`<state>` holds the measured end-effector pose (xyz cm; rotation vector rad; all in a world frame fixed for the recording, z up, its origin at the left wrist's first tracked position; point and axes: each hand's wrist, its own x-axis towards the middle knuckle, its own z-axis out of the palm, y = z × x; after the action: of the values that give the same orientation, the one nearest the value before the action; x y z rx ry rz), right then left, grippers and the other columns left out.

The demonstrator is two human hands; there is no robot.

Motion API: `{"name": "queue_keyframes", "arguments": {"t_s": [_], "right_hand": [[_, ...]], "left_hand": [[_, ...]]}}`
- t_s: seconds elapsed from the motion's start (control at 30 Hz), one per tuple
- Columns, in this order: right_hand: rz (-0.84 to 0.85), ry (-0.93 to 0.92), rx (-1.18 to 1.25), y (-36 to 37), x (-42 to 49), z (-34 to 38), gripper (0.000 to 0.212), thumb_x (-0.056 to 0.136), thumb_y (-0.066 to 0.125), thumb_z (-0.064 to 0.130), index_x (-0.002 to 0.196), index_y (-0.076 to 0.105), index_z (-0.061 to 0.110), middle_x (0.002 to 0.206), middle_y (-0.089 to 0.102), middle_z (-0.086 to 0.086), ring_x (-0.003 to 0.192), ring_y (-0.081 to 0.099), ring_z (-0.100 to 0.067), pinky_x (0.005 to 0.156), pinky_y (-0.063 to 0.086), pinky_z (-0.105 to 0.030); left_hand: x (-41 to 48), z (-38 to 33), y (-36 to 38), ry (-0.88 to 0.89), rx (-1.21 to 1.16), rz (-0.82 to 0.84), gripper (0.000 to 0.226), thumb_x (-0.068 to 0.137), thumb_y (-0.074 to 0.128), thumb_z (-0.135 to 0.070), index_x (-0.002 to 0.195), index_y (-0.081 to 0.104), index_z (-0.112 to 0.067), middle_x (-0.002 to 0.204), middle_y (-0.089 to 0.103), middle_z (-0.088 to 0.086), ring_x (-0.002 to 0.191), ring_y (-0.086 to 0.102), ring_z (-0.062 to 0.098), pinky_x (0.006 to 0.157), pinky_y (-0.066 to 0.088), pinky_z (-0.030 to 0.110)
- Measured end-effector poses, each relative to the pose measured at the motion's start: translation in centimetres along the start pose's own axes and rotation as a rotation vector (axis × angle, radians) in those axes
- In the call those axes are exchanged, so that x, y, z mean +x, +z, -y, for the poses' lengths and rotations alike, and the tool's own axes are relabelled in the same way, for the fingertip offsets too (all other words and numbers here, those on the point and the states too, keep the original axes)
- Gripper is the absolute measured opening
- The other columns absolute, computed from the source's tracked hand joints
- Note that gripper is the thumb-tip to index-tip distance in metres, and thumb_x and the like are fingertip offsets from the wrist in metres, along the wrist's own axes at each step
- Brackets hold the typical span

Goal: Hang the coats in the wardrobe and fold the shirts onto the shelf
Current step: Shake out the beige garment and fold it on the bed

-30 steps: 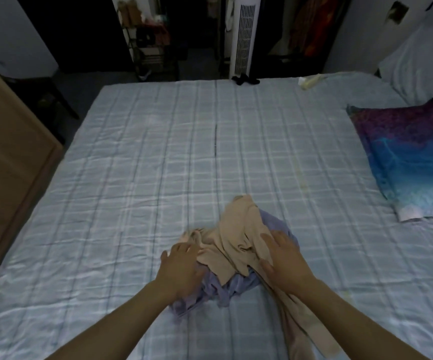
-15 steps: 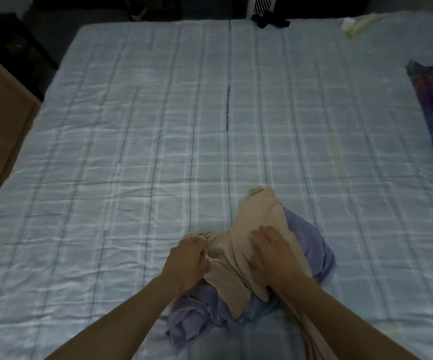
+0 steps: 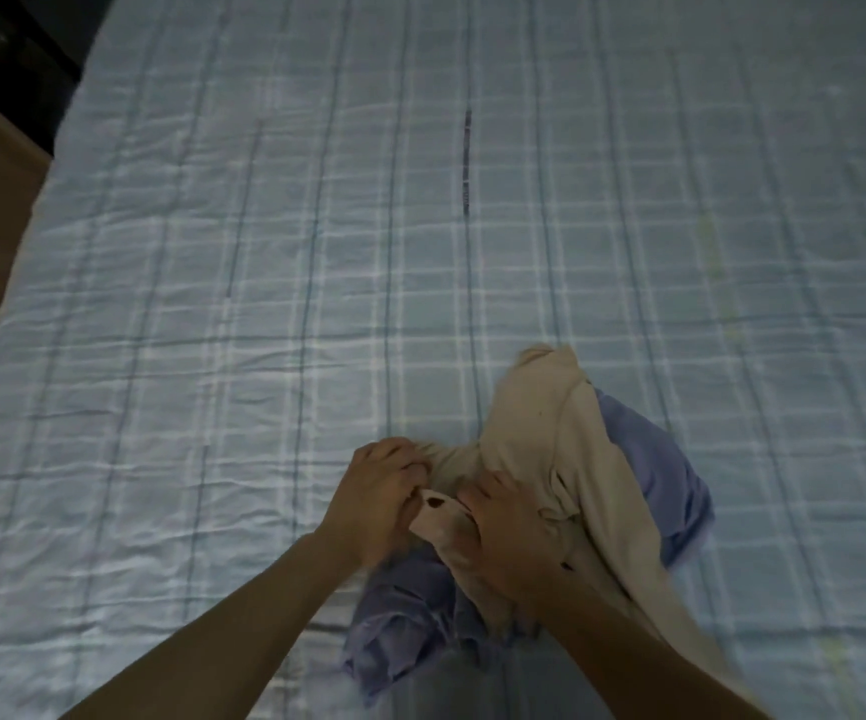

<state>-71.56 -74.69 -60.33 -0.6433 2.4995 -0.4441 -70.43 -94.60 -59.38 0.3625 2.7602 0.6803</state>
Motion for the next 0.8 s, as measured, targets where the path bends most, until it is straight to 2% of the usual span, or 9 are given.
{"name": "queue_keyframes", "arguments": {"t_s": [0.13,0.2,0.27,0.33,0.4,0.5,0.6,0.73,0.8], "right_hand": [[-0.058,0.05,0.138,-2.3,-0.5,1.1,0.052,0.088,0.03,0.048,0.1,0.064,0.01,0.101,0.064,-0.009,0.099,0.056,-0.027,0.089,0.041,-0.039],[-0.134,0.091,0.24,-3.8,-1.1,1.5,0.024,0.096,0.042,0.035,0.096,0.059,0.018,0.089,0.063,-0.004,0.084,0.058,-0.024,0.076,0.047,-0.036],[-0.189,0.118,0.297,-5.8,-2.0,1.8,0.01,0.097,0.046,0.033,0.09,0.051,0.028,0.077,0.057,0.007,0.07,0.053,-0.014,0.061,0.041,-0.023],[-0.209,0.141,0.313,-8.2,-3.2,2.0,0.008,0.097,0.048,0.035,0.089,0.049,0.033,0.076,0.055,0.011,0.069,0.051,-0.01,0.061,0.04,-0.022],[-0.255,0.121,0.271,-10.6,-4.6,2.3,0.008,0.096,0.051,0.033,0.088,0.052,0.032,0.077,0.056,0.01,0.07,0.051,-0.009,0.064,0.042,-0.025],[-0.341,0.132,0.325,-14.1,-6.8,3.1,0.016,0.094,0.054,0.023,0.079,0.055,0.019,0.068,0.051,0.005,0.061,0.042,-0.006,0.059,0.035,-0.028],[-0.4,0.038,0.322,-17.7,-10.0,4.3,0.022,0.088,0.058,0.008,0.068,0.049,0.011,0.062,0.046,0.001,0.057,0.041,-0.009,0.061,0.03,-0.029],[-0.524,-0.066,0.235,-22.4,-14.6,5.7,0.01,0.087,0.06,0.008,0.076,0.062,0.008,0.068,0.063,-0.004,0.065,0.058,-0.024,0.061,0.045,-0.04],[-0.603,-0.115,0.216,-24.3,-16.7,6.7,0.009,0.085,0.061,0.006,0.078,0.063,0.011,0.067,0.062,-0.001,0.064,0.058,-0.022,0.059,0.046,-0.039]], "left_hand": [[-0.2,-0.9,-3.0,0.078,-0.004,-0.082,0.009,0.085,0.064,-0.011,0.092,0.069,-0.01,0.106,0.069,0.005,0.118,0.057,0.026,0.103,0.037,0.039],[-0.3,-1.9,-4.7,0.078,-0.013,-0.118,0.003,0.086,0.063,-0.011,0.089,0.064,-0.01,0.091,0.066,0.005,0.096,0.061,0.027,0.094,0.032,0.028],[-0.3,-2.9,-6.7,0.083,-0.006,-0.12,0.004,0.09,0.058,-0.012,0.087,0.058,-0.011,0.077,0.06,0.003,0.077,0.056,0.025,0.089,0.032,0.027],[-0.8,-3.9,-8.6,0.094,0.002,-0.125,0.006,0.093,0.055,-0.013,0.089,0.058,-0.01,0.071,0.059,0.0,0.069,0.053,0.02,0.092,0.04,0.033],[-1.6,-5.0,-10.6,0.077,-0.009,-0.143,0.007,0.095,0.054,-0.017,0.093,0.058,-0.011,0.071,0.059,-0.001,0.066,0.052,0.017,0.078,0.048,0.035],[-3.0,-7.2,-13.6,0.09,-0.009,-0.177,0.007,0.097,0.054,-0.022,0.096,0.055,-0.015,0.069,0.059,-0.005,0.06,0.052,0.014,0.057,0.044,0.03],[-4.7,-9.5,-16.6,0.123,0.03,-0.207,0.008,0.096,0.057,-0.024,0.099,0.054,-0.017,0.067,0.058,-0.006,0.059,0.051,0.014,0.055,0.043,0.031],[-7.5,-12.5,-21.0,0.124,-0.06,-0.085,0.028,0.084,0.073,-0.044,0.092,0.054,-0.026,0.062,0.055,-0.007,0.055,0.051,0.009,0.053,0.043,0.025],[-8.8,-13.9,-22.5,0.115,0.011,-0.023,0.031,0.075,0.08,-0.042,0.083,0.055,-0.026,0.063,0.055,-0.007,0.057,0.052,0.008,0.054,0.043,0.026]]}}
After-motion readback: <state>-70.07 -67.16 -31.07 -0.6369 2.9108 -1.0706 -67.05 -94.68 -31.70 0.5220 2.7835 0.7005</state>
